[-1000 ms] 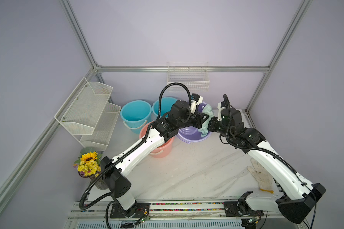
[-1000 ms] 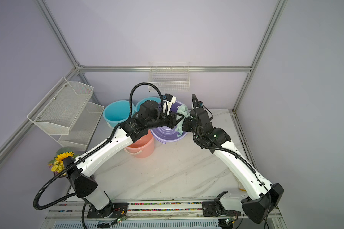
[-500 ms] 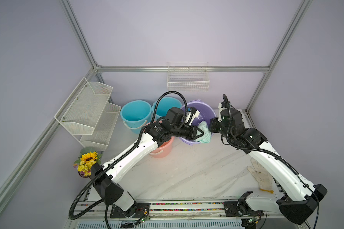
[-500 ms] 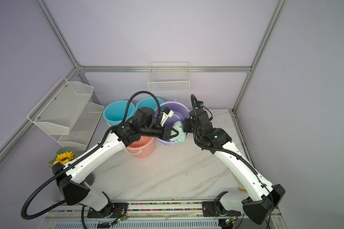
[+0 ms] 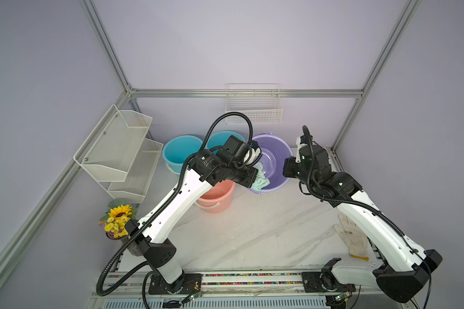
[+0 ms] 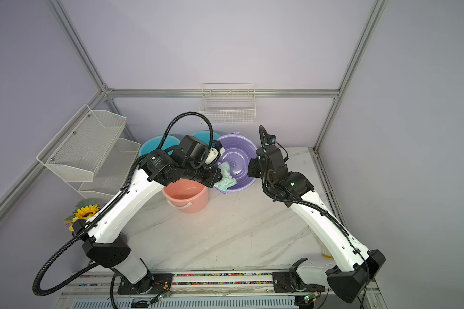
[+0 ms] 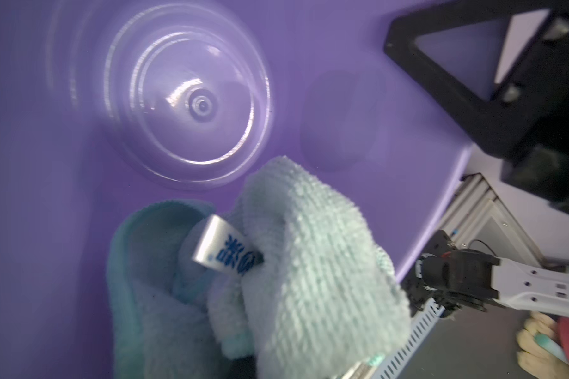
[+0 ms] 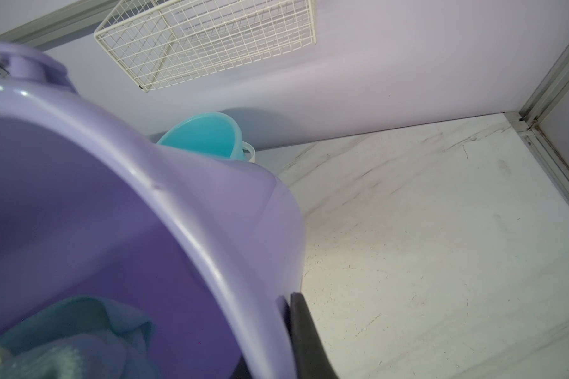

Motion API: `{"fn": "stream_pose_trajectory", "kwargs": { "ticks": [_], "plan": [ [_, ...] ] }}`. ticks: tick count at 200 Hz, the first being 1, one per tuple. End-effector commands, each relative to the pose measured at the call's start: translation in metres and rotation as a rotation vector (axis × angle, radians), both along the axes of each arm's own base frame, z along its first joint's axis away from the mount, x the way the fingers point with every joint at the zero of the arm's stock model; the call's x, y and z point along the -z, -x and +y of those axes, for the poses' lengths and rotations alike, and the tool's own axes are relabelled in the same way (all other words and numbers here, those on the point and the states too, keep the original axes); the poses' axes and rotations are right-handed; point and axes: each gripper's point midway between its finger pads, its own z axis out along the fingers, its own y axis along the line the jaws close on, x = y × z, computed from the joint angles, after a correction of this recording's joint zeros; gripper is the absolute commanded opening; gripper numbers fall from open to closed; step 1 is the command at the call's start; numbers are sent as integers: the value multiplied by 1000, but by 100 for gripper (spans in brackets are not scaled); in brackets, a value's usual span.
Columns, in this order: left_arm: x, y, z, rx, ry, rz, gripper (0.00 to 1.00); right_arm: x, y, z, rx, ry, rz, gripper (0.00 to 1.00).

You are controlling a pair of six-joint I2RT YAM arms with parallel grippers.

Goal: Wipe the inside of the bucket with a cloth
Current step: Wipe the dirt from the inside of the bucket.

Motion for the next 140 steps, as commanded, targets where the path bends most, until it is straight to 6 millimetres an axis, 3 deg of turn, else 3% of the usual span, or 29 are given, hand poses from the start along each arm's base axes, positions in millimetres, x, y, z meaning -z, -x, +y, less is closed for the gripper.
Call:
{"fn": "stream_pose_trajectory", "kwargs": {
  "ticks": [1, 38, 75, 112, 140],
  "plan": [
    [14, -19, 65, -164, -339, -74, 0, -48, -3, -5, 36, -98, -125, 0],
    [-20, -61, 52, -297, -254, -248, 0, -40, -3, -1, 20, -108, -102, 0],
    [-71, -94, 21, -379, 54, -443, 0, -34, -2, 4, 2, -133, -82, 0],
    [-101, -104, -20, -307, 324, -512, 0, -33, 1, 8, -17, -160, -70, 0],
    [-121, -95, -58, -140, 486, -500, 0, -32, 2, 7, -17, -161, -71, 0]
  ]
}}
